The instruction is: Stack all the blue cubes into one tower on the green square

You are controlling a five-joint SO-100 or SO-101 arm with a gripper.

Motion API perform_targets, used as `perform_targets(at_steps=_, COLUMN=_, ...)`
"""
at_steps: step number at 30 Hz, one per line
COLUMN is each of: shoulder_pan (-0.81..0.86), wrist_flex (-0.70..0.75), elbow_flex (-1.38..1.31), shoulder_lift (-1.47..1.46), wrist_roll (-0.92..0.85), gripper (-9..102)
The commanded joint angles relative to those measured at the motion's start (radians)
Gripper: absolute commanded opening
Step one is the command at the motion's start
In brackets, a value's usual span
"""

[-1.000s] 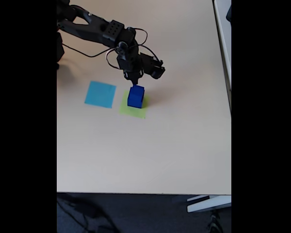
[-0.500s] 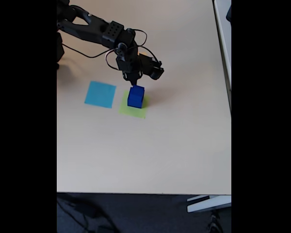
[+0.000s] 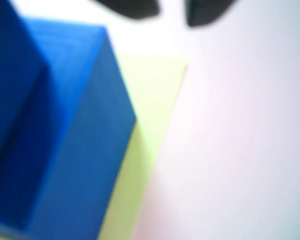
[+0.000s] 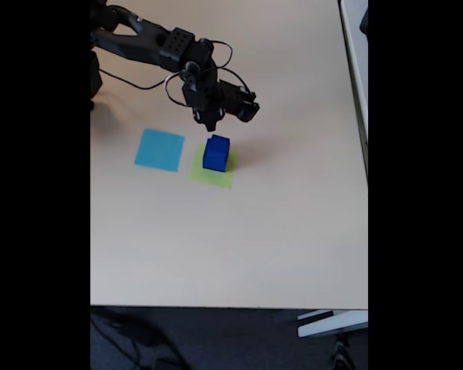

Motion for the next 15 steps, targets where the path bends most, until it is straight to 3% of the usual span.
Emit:
perform_targets(at_steps=1, shoulder_pan=-0.003, wrist_flex=0.017, elbow_flex=-0.008, shoulder_lift=0.127, wrist_roll=0.021, gripper=0)
perform_targets(at_steps=9, shoulder_pan=-0.031, wrist_flex=0.002, elbow_flex=-0.098, shoulder_lift=0.230, wrist_roll=0.146, gripper=0)
perform_targets(at_steps=15, shoulder_pan=-0.028, wrist_flex=-0.141, elbow_flex=-0.164, shoulder_lift=0.169, wrist_roll=0.167, gripper=0)
